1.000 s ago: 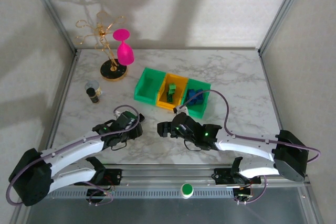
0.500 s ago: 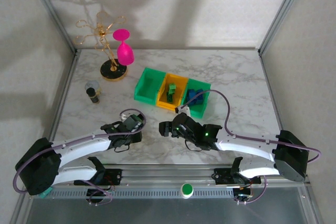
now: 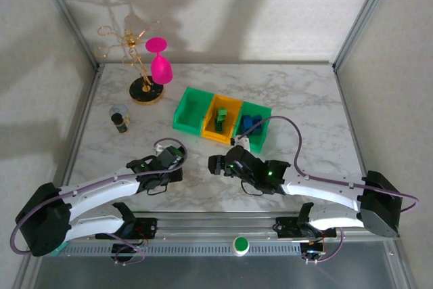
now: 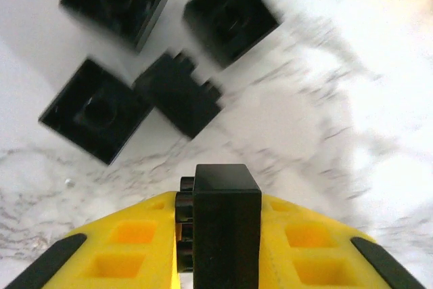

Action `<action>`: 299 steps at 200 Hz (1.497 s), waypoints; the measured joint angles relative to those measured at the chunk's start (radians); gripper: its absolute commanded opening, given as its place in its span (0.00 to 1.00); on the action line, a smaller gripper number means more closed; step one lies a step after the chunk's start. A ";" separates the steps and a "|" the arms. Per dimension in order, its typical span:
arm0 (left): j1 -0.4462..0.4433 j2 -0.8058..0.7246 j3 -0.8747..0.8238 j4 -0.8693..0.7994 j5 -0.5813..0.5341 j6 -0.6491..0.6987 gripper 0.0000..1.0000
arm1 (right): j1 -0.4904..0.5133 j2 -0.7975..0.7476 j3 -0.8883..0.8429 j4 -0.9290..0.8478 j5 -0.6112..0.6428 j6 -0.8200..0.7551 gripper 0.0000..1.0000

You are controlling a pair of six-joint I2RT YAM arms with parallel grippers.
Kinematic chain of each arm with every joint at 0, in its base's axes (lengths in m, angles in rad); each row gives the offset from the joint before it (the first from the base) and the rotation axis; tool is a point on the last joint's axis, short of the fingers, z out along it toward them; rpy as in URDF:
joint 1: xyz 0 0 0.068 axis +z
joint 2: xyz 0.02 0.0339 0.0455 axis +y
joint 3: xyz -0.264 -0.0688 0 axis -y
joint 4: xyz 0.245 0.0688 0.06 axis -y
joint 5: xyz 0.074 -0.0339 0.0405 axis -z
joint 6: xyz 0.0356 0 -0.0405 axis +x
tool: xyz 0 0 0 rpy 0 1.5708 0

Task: Sort the legos into containers by color
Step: Pick up the lego from the middle-left of the table, then place the lego in the container.

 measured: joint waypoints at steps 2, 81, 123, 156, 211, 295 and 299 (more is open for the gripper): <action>0.000 0.001 0.007 -0.002 -0.002 0.003 0.24 | -0.002 -0.002 0.000 -0.002 0.001 0.003 0.99; 0.088 0.245 0.414 0.027 -0.061 0.168 0.24 | -0.080 -0.026 -0.015 0.018 -0.009 0.051 0.99; 0.179 0.424 0.542 0.065 -0.057 0.239 0.24 | -0.114 0.020 -0.048 0.053 -0.034 0.061 0.99; 0.246 0.586 0.634 0.103 -0.041 0.283 0.25 | -0.123 0.031 -0.049 0.068 -0.040 0.062 0.99; 0.266 0.837 0.798 0.140 -0.007 0.342 0.37 | -0.132 0.031 -0.050 0.080 -0.052 0.062 0.99; 0.277 0.870 0.819 0.135 -0.012 0.362 0.42 | -0.143 0.013 -0.062 0.076 -0.052 0.058 0.99; 0.277 0.869 0.819 0.134 -0.011 0.362 0.42 | -0.143 0.013 -0.062 0.076 -0.051 0.058 0.99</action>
